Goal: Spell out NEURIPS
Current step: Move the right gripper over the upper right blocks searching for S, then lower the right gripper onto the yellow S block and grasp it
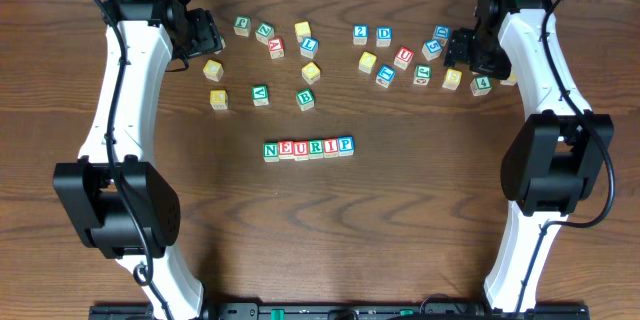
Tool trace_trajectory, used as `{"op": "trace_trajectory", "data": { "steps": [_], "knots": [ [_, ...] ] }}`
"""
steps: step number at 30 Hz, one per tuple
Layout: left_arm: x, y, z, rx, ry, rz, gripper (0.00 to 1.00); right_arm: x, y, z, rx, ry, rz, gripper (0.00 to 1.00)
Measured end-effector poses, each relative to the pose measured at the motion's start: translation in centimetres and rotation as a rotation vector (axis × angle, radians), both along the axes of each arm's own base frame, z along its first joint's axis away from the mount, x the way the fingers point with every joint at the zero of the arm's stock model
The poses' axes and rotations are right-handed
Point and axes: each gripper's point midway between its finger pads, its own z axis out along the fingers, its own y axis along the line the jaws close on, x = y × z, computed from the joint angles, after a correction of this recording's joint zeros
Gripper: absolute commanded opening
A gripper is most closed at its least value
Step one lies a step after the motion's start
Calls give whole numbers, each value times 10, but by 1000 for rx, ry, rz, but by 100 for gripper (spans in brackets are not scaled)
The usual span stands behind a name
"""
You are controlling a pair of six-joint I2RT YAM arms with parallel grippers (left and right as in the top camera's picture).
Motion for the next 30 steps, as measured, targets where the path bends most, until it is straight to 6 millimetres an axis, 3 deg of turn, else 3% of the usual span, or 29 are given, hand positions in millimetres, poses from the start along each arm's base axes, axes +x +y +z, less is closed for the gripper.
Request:
{"op": "trace_trajectory", "data": {
  "steps": [7, 20, 30],
  "knots": [
    [0, 0, 0, 0, 0, 0, 75, -3, 0, -10, 0, 11, 0, 74],
    [0, 0, 0, 0, 0, 0, 75, 16, -2, -48, 1, -85, -3, 70],
    [0, 0, 0, 0, 0, 0, 75, 30, 0, -55, 14, -156, 9, 53]
  ]
}}
